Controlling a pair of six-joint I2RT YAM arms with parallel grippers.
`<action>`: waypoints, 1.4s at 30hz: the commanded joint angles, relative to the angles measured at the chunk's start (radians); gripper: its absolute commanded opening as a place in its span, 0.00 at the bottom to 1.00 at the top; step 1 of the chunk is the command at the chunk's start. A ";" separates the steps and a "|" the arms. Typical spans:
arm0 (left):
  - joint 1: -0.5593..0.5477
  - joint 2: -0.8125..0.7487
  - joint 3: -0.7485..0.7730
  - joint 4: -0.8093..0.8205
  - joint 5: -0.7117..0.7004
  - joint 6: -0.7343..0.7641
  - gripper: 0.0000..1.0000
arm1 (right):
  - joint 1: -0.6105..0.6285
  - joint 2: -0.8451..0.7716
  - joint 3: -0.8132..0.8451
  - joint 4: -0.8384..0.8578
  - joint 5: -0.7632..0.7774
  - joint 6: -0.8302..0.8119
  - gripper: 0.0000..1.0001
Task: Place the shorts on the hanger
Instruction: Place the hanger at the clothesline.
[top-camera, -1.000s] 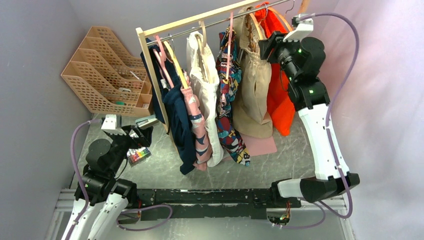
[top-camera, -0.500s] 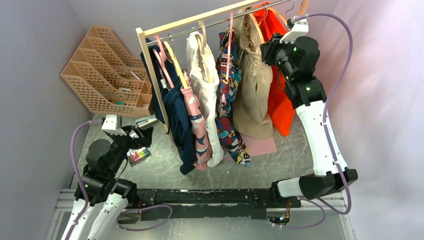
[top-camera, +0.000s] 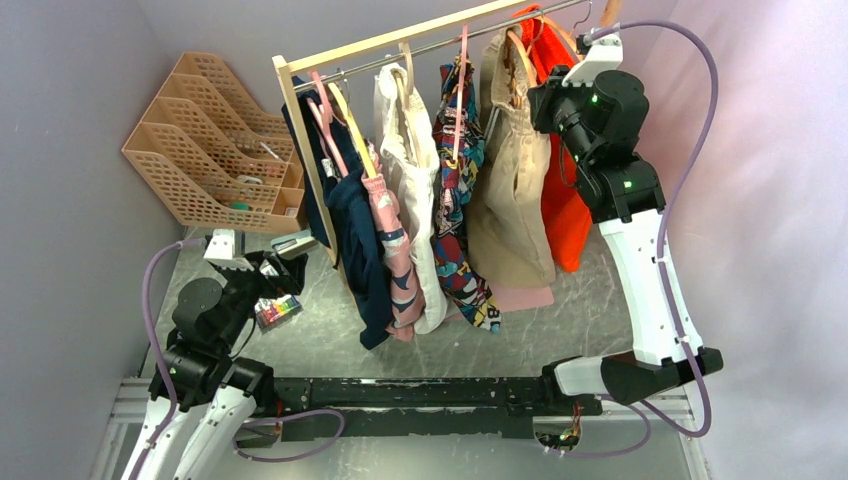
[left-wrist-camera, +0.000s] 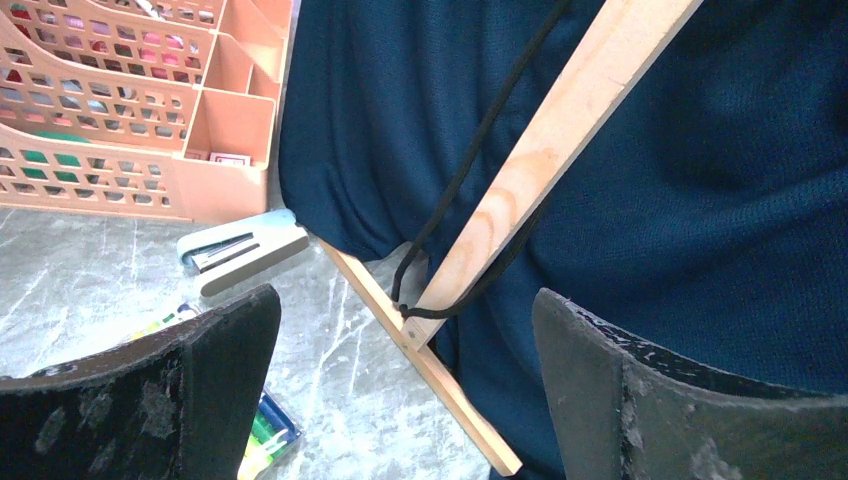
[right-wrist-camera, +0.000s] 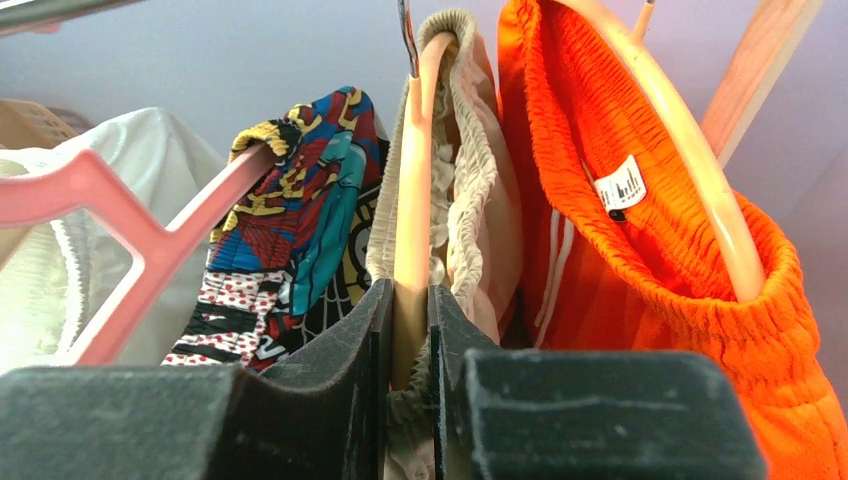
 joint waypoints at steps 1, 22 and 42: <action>-0.007 0.010 0.000 0.026 0.012 0.008 1.00 | 0.019 -0.006 0.074 -0.021 0.040 -0.018 0.01; -0.007 0.039 0.001 0.025 0.003 0.007 1.00 | 0.066 0.060 0.273 -0.123 0.013 0.025 0.00; -0.008 0.050 0.003 0.024 -0.001 0.005 1.00 | 0.076 -0.027 0.095 -0.145 0.071 0.003 0.40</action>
